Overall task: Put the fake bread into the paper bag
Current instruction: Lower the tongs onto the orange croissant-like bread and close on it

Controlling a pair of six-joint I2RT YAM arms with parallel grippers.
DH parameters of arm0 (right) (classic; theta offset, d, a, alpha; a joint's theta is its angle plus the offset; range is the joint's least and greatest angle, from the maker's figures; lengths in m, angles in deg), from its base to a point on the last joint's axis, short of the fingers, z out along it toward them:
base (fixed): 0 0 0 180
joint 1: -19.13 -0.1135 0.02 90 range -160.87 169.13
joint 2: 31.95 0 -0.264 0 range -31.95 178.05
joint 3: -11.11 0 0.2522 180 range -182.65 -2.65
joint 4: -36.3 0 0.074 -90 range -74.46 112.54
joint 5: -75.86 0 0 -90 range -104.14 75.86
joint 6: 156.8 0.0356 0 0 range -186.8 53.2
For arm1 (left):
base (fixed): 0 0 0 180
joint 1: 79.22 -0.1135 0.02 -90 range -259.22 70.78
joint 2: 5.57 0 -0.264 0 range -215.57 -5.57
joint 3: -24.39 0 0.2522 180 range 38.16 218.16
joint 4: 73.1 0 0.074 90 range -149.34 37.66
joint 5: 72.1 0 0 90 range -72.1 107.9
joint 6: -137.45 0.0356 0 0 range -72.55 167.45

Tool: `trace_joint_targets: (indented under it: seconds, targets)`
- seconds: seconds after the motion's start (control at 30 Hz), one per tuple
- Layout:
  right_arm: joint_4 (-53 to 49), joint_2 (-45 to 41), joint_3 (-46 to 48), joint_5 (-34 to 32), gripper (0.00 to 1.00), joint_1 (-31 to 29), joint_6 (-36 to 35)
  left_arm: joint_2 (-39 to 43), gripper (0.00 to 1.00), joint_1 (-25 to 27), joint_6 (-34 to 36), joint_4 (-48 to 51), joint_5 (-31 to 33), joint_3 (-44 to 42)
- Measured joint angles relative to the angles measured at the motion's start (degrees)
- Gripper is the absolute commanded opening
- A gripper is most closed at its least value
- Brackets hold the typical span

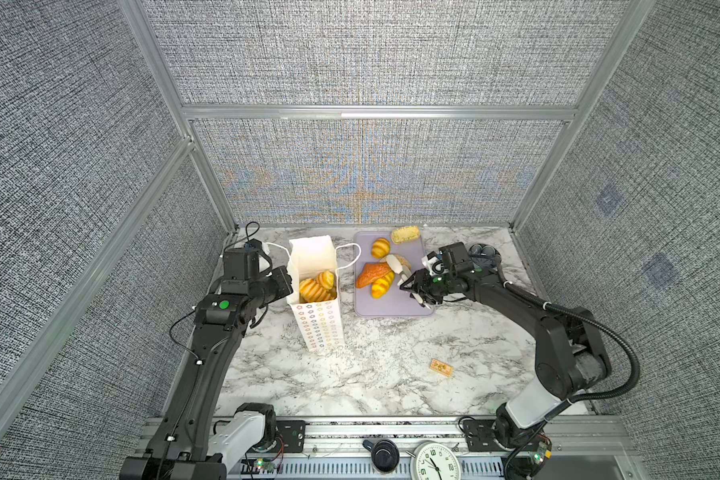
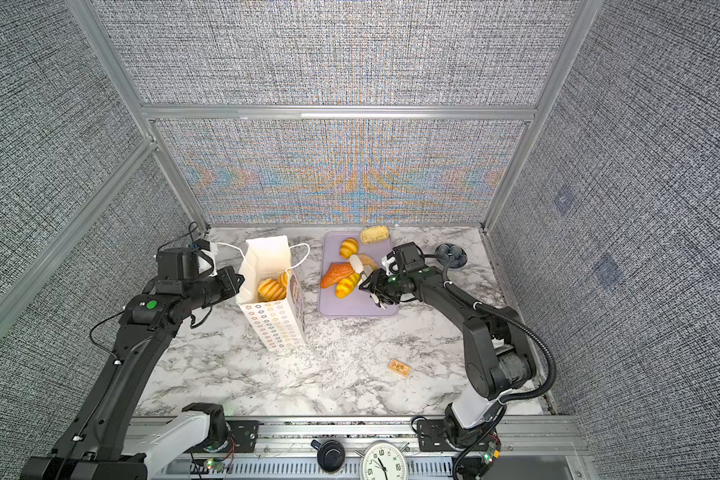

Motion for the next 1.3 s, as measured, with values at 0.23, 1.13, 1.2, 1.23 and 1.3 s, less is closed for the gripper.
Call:
trace_joint_targets:
  seconds: [0.23, 1.13, 1.2, 1.23, 1.3]
  targets:
    - [1.29, 1.29, 0.00, 0.87, 0.50, -0.22, 1.01, -0.33, 0.00, 0.00, 0.00, -0.39, -0.02, -0.07]
    - [5.20, 8.48, -3.98, 2.29, 0.48, -2.03, 3.67, -0.55, 0.00, 0.00, 0.24, -0.81, 0.17, -0.59]
    - [5.38, 8.98, -4.39, 2.36, 0.46, -2.08, 3.69, -0.55, 0.00, 0.00, 0.24, -0.81, 0.15, -0.59]
    - [5.46, 9.20, -4.52, 2.36, 0.45, -2.10, 3.76, -0.55, 0.00, 0.00, 0.26, -0.81, 0.15, -0.59]
    - [5.55, 9.44, -4.55, 2.36, 0.44, -2.12, 3.89, -0.55, 0.00, 0.00, 0.26, -0.81, 0.15, -0.59]
